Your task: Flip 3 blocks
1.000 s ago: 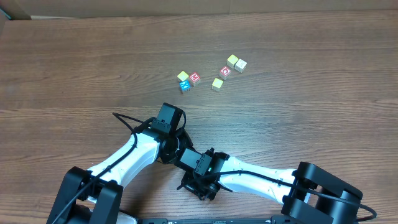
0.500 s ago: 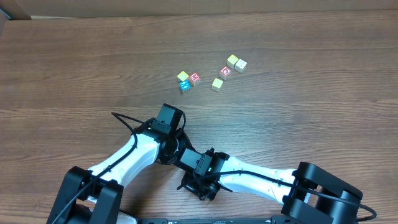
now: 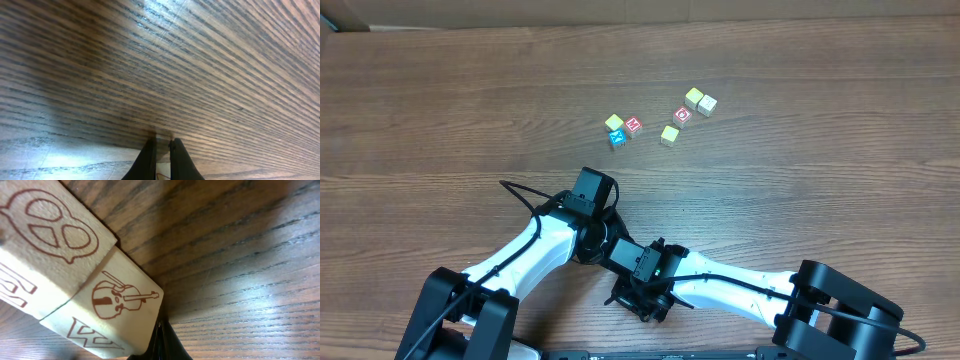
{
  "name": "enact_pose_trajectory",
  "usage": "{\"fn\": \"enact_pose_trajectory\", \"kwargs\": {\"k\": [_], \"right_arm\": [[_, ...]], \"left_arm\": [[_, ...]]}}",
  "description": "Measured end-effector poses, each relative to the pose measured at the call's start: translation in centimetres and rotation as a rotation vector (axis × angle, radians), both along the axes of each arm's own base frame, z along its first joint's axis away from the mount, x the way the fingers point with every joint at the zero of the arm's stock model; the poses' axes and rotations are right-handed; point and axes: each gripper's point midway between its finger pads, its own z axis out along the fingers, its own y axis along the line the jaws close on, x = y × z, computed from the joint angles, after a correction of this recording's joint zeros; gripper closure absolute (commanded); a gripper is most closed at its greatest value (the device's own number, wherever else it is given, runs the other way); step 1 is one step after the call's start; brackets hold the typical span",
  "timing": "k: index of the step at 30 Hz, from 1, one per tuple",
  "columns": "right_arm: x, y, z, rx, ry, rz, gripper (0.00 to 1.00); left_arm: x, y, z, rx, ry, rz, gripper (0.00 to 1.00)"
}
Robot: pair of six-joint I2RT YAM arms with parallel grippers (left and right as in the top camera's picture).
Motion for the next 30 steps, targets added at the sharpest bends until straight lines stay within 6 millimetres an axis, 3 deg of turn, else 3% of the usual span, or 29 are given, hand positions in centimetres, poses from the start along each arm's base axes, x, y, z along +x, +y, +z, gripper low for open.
{"fn": "enact_pose_trajectory", "kwargs": {"k": [30], "right_arm": [[0.02, 0.00, 0.00, 0.000, -0.001, -0.001, 0.96]], "left_arm": [[0.29, -0.29, -0.01, -0.017, -0.016, -0.003, 0.96]]}}
